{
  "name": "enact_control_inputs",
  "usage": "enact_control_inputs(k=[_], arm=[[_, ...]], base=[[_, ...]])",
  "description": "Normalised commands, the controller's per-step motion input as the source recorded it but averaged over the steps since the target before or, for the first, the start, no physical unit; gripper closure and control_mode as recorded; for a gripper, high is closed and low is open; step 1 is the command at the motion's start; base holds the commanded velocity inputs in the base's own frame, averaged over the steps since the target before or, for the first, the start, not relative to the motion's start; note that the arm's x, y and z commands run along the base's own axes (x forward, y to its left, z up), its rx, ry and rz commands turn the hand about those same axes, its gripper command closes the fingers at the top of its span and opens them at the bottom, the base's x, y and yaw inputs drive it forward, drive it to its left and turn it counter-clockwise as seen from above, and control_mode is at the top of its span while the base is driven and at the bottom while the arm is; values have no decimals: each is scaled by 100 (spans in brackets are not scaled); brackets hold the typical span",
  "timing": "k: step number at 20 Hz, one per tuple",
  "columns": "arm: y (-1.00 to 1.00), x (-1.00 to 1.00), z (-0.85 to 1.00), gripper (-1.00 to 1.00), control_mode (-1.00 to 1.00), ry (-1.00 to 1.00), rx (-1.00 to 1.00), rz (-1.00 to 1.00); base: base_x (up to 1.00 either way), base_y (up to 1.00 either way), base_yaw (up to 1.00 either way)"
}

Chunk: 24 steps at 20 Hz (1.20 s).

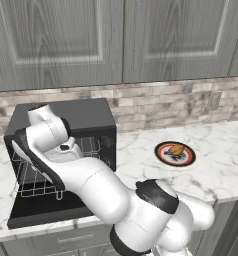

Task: Open the toaster oven door. Place the bread on the top rack in the toaster oven and place the chicken drumstick on the bottom rack.

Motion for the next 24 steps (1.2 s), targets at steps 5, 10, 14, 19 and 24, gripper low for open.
enact_control_inputs(k=[5, 10, 14, 19, 24], arm=[[-83, -53, 10, -100, -100, -10, 6, 0], [-85, -42, 7, -100, -100, -15, 2, 0], [-86, -26, 12, -100, -100, -21, 0, 0], [-86, -17, 15, -100, -100, -13, 1, 0], [-82, -9, 14, -100, -100, -4, 2, 0]], base=[[0, 0, 0], [0, 0, 0], [0, 0, 0], [0, 0, 0], [0, 0, 0]])
